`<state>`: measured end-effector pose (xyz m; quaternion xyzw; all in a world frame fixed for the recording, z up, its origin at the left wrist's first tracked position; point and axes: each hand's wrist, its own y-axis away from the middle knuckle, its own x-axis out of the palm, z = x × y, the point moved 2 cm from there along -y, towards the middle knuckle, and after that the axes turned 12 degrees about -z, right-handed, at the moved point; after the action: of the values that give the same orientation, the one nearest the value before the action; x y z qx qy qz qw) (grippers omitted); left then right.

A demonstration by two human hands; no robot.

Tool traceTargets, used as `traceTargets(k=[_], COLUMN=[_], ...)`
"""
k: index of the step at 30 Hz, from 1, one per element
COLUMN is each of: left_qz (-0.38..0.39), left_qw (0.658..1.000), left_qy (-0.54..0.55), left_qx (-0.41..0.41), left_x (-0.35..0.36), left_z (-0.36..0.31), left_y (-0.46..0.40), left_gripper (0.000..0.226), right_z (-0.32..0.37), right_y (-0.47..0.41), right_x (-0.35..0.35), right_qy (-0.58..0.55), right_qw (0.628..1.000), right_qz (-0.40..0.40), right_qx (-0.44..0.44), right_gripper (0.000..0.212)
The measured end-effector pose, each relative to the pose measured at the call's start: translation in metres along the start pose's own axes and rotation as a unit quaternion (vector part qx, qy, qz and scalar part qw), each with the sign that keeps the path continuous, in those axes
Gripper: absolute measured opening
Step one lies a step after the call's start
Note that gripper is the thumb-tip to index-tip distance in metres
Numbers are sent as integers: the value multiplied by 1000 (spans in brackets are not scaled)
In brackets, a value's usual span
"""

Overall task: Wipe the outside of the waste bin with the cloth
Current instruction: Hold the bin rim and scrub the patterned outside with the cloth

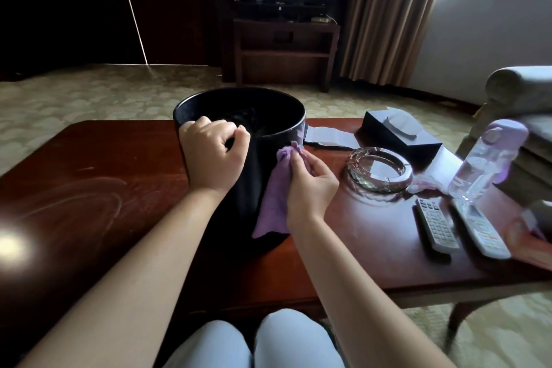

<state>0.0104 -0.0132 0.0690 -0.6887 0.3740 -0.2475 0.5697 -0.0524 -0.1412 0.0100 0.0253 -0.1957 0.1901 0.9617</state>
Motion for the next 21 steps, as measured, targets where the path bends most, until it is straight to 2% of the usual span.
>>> traceTargets(k=[3, 6, 8, 13, 15, 21], left_qz=[4, 1, 1, 10, 19, 12], left_qw=[1000, 1000, 1000, 991, 988, 993], left_qy=[-2, -7, -23, -113, -144, -115], left_qx=[-1, 9, 21, 71, 61, 18], left_x=[-1, 0, 1, 5, 12, 14], left_z=[1, 0, -1, -19, -33, -34], left_y=[0, 0, 0, 1, 7, 10], left_gripper=[41, 41, 41, 39, 40, 39], right_z=[-43, -84, -96, -100, -100, -98], right_y=[2, 8, 8, 2, 1, -2], right_x=[-25, -60, -68, -71, -75, -85], right_qy=[101, 220, 237, 154, 111, 42], right_qw=[993, 967, 958, 964, 966, 956], right_qz=[-24, 11, 30, 34, 33, 60], right_qx=[53, 128, 159, 212, 233, 285], right_gripper=[6, 6, 7, 13, 11, 10])
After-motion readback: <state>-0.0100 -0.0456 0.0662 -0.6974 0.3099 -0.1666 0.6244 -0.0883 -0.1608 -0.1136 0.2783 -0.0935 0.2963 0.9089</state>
